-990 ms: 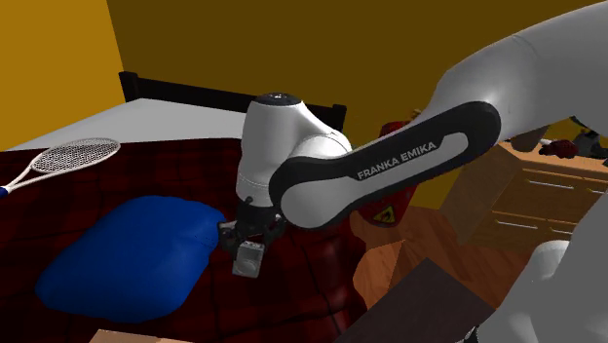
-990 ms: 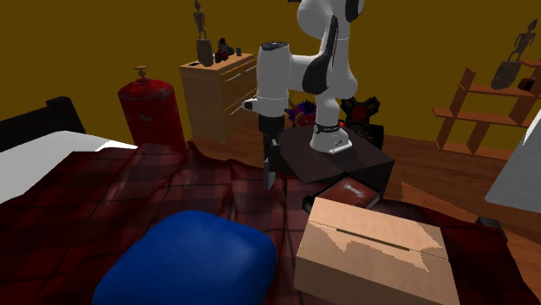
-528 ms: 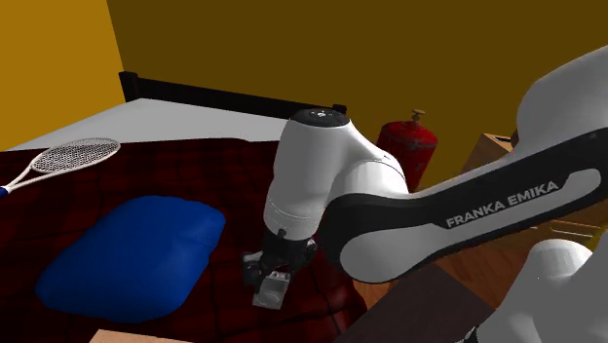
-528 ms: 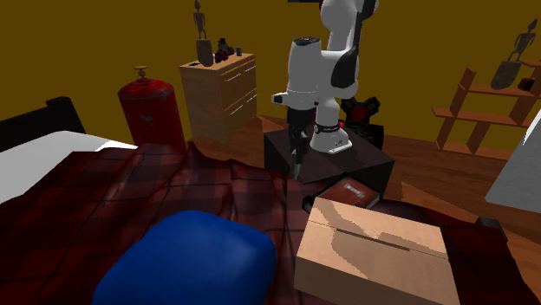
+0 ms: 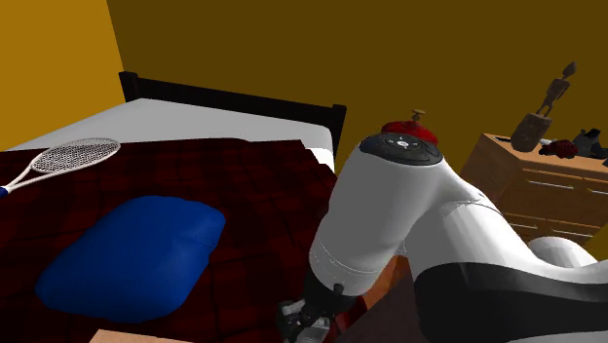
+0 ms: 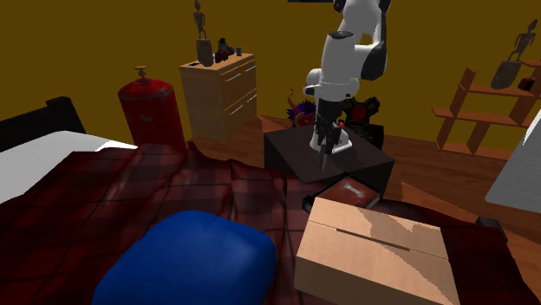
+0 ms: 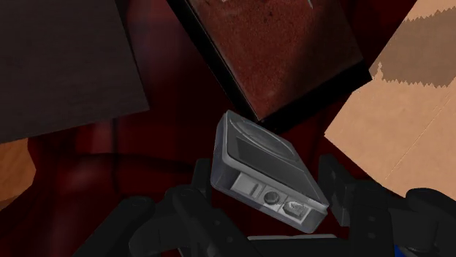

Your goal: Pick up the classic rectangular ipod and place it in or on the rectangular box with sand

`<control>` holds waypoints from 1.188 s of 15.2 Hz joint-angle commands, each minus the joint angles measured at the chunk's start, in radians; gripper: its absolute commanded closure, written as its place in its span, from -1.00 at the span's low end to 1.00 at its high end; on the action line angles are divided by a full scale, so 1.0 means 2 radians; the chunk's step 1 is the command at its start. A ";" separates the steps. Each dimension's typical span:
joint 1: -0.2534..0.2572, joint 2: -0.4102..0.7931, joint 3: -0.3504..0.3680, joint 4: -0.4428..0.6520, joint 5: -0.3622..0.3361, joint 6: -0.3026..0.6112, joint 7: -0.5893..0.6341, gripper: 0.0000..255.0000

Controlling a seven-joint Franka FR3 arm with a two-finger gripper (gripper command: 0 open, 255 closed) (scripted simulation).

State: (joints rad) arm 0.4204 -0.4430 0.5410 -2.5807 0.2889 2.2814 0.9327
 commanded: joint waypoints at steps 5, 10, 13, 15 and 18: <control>0.063 -0.090 0.021 -0.047 0.050 -0.038 0.043 1.00; 0.080 -0.099 0.036 -0.068 0.066 -0.024 0.057 1.00; 0.079 -0.085 0.046 -0.080 0.071 0.002 0.057 1.00; 0.078 -0.074 0.052 -0.087 0.074 0.020 0.057 1.00; 0.076 -0.057 0.062 -0.097 0.077 0.047 0.058 1.00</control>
State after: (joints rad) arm 0.5739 -0.5683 0.6589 -2.7668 0.4402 2.3554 1.0487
